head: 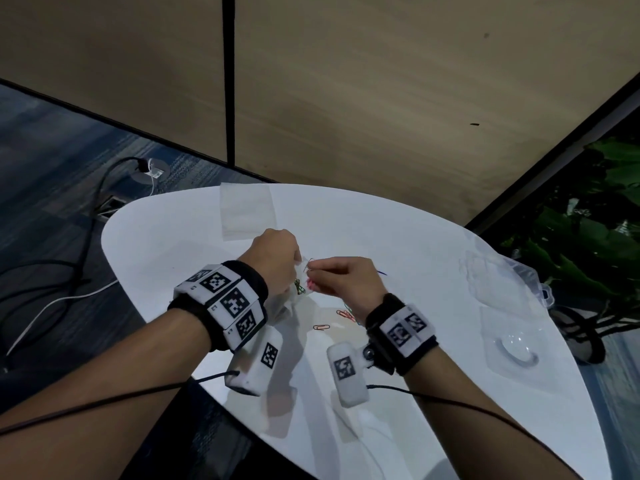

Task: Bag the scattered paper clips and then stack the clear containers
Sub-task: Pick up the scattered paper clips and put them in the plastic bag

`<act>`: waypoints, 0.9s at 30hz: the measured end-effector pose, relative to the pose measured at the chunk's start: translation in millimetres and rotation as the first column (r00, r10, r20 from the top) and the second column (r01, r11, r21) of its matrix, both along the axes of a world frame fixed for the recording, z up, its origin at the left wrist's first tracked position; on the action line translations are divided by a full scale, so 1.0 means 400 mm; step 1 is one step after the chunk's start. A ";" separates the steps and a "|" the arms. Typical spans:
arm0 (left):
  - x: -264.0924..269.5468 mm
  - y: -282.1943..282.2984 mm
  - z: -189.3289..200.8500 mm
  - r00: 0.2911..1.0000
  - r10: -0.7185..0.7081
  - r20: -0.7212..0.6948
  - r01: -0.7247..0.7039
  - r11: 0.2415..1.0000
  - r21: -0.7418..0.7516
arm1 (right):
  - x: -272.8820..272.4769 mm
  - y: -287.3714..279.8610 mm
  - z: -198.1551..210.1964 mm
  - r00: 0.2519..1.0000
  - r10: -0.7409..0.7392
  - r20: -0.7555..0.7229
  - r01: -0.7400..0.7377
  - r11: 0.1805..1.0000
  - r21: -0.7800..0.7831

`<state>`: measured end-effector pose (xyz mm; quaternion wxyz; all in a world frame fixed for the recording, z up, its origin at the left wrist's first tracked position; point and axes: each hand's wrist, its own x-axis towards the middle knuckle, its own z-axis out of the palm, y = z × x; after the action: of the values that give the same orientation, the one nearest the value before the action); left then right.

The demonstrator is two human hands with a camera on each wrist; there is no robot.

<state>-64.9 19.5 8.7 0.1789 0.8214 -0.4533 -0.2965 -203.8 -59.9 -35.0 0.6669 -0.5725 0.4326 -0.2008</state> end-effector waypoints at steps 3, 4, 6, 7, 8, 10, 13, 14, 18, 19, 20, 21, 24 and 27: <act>0.001 0.000 0.000 1.000 -0.011 0.005 0.011 1.000 -0.001 | 0.019 0.028 -0.012 0.945 0.154 -0.289 -0.254 0.901 -0.351; 0.001 -0.001 0.000 1.000 -0.012 0.013 0.012 1.000 -0.003 | 0.018 0.027 -0.009 0.924 0.181 -0.338 -0.318 0.854 -0.411; 0.007 0.003 -0.002 0.999 -0.001 0.032 0.002 1.000 -0.013 | 0.010 0.013 0.006 0.947 0.181 -0.266 -0.286 0.851 -0.441; 0.010 0.004 -0.001 1.000 0.006 0.030 -0.006 1.000 -0.016 | -0.006 -0.003 0.011 0.971 0.140 -0.194 -0.212 0.879 -0.426; 0.013 0.006 0.000 1.000 0.013 0.017 -0.012 1.000 -0.013 | -0.025 -0.026 0.003 0.985 0.074 -0.159 -0.136 0.893 -0.429; 0.016 0.008 0.007 1.000 0.012 -0.005 -0.012 1.000 -0.002 | -0.085 -0.087 -0.036 0.943 -0.078 -0.322 -0.111 0.842 -0.528; 0.016 0.014 0.016 1.000 0.005 0.010 -0.005 1.000 0.003 | -0.176 -0.141 -0.127 0.622 -0.124 -0.773 -0.330 0.854 -0.403; 0.015 0.015 0.018 1.000 -0.002 0.018 0.001 1.000 0.009 | -0.196 -0.139 -0.159 0.522 -0.057 -0.851 -0.396 0.868 -0.301; 0.018 0.022 0.024 0.999 -0.016 0.031 0.016 1.000 0.025 | -0.185 -0.057 -0.229 0.487 0.094 -0.868 -0.513 0.835 -0.198; 0.018 0.021 0.028 1.000 -0.014 0.026 0.013 0.999 0.031 | -0.173 -0.033 -0.239 0.526 0.097 -0.845 -0.510 0.831 -0.223; 0.017 0.020 0.032 1.000 -0.009 0.015 0.008 0.999 0.038 | -0.159 -0.011 -0.250 0.541 0.106 -0.834 -0.536 0.808 -0.244; 0.015 0.019 0.034 1.000 -0.006 0.004 0.006 0.999 0.041 | -0.145 0.014 -0.257 0.518 0.120 -0.847 -0.592 0.765 -0.254; 0.011 0.018 0.038 1.000 -0.005 -0.003 0.005 0.999 0.036 | -0.127 0.081 -0.269 0.402 0.124 -0.907 -0.784 0.558 -0.271; 0.012 0.018 0.037 1.000 -0.010 0.001 0.010 0.999 0.044 | -0.159 0.100 -0.277 0.348 0.137 -0.927 -0.869 0.419 -0.264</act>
<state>-60.3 26.8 23.4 0.1590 0.8229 -0.4510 -0.3068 -267.3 -19.7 -145.7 0.1187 -0.9226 0.3240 0.1727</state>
